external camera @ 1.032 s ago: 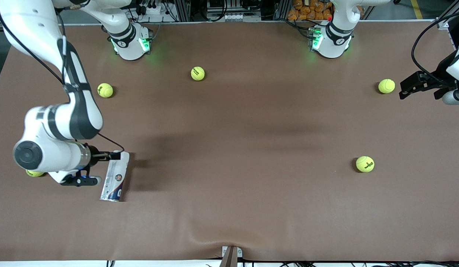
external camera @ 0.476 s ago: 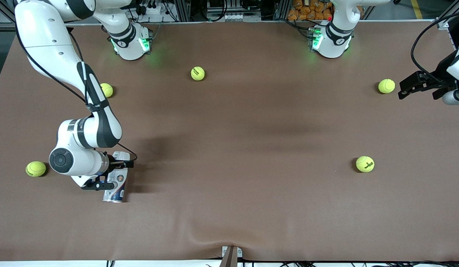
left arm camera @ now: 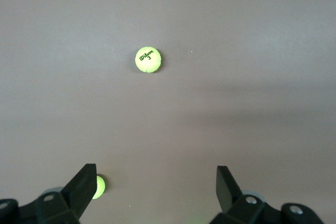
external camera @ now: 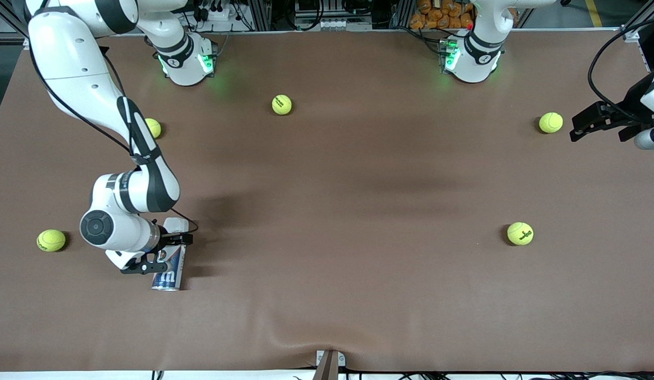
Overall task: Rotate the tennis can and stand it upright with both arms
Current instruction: 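Close the right gripper around the tennis can's body, then carry the can with the right gripper to the table middle, lower it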
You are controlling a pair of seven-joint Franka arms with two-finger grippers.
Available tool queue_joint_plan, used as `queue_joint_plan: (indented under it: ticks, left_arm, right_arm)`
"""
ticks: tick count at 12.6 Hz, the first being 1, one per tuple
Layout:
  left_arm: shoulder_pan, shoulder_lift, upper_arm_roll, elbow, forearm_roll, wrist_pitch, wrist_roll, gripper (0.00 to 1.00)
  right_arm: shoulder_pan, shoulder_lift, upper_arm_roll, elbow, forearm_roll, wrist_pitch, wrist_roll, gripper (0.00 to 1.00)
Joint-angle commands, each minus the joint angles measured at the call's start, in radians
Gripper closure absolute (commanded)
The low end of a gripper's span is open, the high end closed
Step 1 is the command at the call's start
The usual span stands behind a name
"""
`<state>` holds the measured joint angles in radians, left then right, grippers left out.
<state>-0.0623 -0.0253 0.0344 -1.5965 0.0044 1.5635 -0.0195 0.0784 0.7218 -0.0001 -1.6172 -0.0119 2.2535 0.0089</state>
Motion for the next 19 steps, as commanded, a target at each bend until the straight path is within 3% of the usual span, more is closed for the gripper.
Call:
queue_joint_plan:
  ticks: [1,5,6,7,8,9,12,15,19]
  left_arm:
    - [0.009,0.005,-0.001,0.013,-0.018,-0.007,0.027,0.00]
    - [0.010,0.005,-0.001,0.013,-0.023,-0.008,0.029,0.00]
    - [0.010,0.005,-0.001,0.013,-0.023,-0.008,0.029,0.00]
    - [0.010,0.005,-0.001,0.013,-0.023,-0.008,0.027,0.00]
    - [0.010,0.007,-0.001,0.013,-0.024,-0.008,0.027,0.00]
    - [0.012,0.005,-0.001,0.013,-0.024,-0.008,0.029,0.00]
    - [0.012,0.007,-0.001,0.013,-0.024,-0.007,0.027,0.00]
    - [0.010,0.010,-0.001,0.015,-0.024,-0.007,0.027,0.00]
    - [0.010,0.010,-0.001,0.015,-0.024,-0.007,0.027,0.00]
  right_arm:
    - [-0.008,0.011,0.003,0.000,-0.036,0.026,-0.035,0.00]
    - [-0.012,0.018,0.003,-0.004,-0.028,0.035,-0.027,0.00]
    - [-0.014,0.018,0.005,-0.013,-0.023,0.035,-0.026,0.14]
    - [-0.012,0.012,0.005,-0.013,-0.023,0.034,-0.024,0.38]
    - [-0.011,0.007,0.005,-0.013,-0.023,0.031,-0.026,0.50]
    - [-0.005,-0.001,0.006,-0.013,-0.023,0.028,-0.035,0.53]
    - [0.050,-0.050,0.008,-0.010,-0.023,0.012,-0.162,0.53]
    - [0.220,-0.096,0.002,-0.006,-0.045,-0.023,-0.199,0.53]
    - [0.429,-0.087,0.003,0.042,-0.229,-0.012,-0.201,0.52]
